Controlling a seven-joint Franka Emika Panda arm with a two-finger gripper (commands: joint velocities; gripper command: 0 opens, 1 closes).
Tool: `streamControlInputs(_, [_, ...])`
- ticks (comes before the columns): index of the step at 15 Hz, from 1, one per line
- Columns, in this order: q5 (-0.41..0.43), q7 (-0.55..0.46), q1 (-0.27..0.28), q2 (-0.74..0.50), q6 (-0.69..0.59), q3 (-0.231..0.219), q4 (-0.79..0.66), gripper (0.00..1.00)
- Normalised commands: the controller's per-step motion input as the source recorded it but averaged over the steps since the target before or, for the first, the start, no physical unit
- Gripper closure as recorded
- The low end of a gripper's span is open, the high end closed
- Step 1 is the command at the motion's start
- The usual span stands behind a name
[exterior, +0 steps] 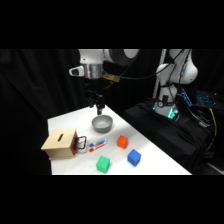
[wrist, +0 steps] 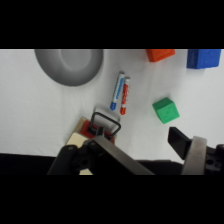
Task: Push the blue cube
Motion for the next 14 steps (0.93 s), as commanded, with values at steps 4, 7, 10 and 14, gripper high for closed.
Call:
streamControlInputs(4, [-0.028, 0.06, 0.011, -0.02, 0.0, 0.042, -0.03, 0.0])
streamControlInputs(7, [-0.086, 0.19, 0.123, -0.13, 0.09, 0.119, -0.16, 0.0])
streamControlInputs(10, [-0.122, 0.23, 0.167, -0.16, 0.11, 0.139, -0.2, 0.0])
streamControlInputs(14, [-0.151, 0.22, 0.137, -0.14, 0.12, 0.104, -0.21, 0.27])
